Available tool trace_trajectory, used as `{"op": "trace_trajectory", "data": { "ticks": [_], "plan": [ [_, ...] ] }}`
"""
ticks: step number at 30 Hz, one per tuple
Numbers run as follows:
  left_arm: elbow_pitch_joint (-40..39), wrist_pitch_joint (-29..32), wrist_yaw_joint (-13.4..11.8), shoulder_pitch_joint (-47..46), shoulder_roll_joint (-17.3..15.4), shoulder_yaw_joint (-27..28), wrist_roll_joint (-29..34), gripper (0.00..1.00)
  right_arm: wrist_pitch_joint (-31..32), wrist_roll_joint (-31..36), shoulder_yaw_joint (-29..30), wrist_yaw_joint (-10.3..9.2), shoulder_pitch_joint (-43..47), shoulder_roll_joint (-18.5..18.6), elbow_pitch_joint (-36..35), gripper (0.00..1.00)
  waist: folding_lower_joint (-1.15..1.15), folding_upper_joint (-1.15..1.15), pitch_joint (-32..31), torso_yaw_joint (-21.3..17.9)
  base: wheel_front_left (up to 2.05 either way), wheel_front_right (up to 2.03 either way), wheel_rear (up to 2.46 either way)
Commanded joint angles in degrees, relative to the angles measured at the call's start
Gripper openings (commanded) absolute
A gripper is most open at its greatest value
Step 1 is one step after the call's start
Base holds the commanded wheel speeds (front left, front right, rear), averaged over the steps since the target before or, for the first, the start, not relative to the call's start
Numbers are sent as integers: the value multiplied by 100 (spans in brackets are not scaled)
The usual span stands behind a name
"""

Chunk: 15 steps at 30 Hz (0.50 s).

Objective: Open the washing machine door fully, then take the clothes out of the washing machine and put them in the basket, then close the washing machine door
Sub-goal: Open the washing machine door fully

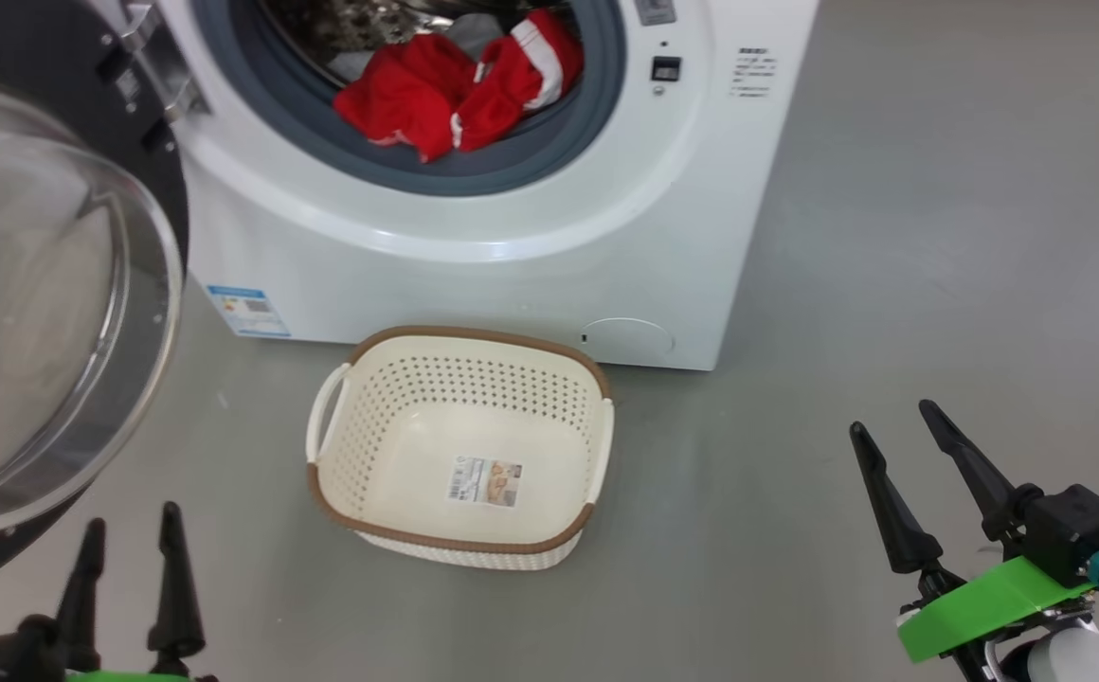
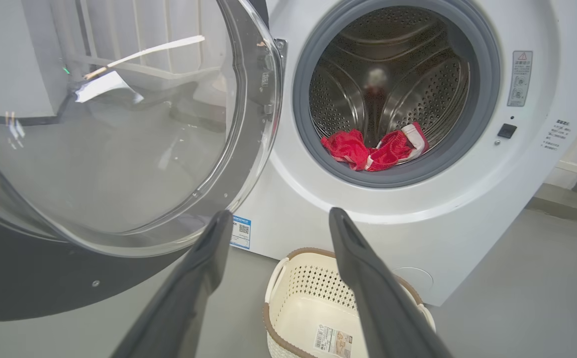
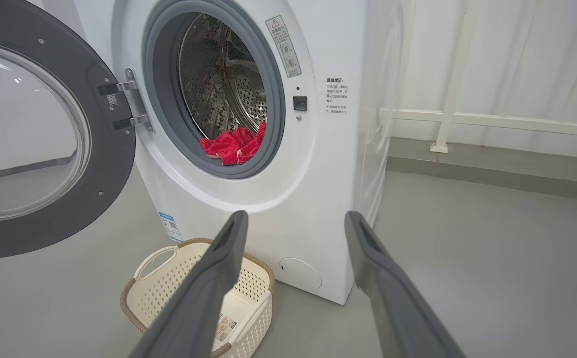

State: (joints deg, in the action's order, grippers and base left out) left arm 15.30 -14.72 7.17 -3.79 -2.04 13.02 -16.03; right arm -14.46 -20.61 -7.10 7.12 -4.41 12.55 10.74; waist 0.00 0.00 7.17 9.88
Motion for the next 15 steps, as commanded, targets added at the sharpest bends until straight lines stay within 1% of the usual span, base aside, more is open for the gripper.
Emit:
{"op": "trace_trajectory", "data": {
  "ticks": [1,8,15],
  "plan": [
    [-188,-28,32,34,-123,100,-51,100,-54,-1,-54,36,67,61,-153,100,0,0,-67,-185,0,0,0],
    [-569,-28,32,348,-206,-282,-79,100,-54,7,-18,36,84,50,-166,100,0,0,-67,-594,0,0,0],
    [-792,-28,32,524,-238,-453,-74,100,-54,12,29,36,90,25,-163,100,0,0,-79,-907,0,0,0]
  ]
}}
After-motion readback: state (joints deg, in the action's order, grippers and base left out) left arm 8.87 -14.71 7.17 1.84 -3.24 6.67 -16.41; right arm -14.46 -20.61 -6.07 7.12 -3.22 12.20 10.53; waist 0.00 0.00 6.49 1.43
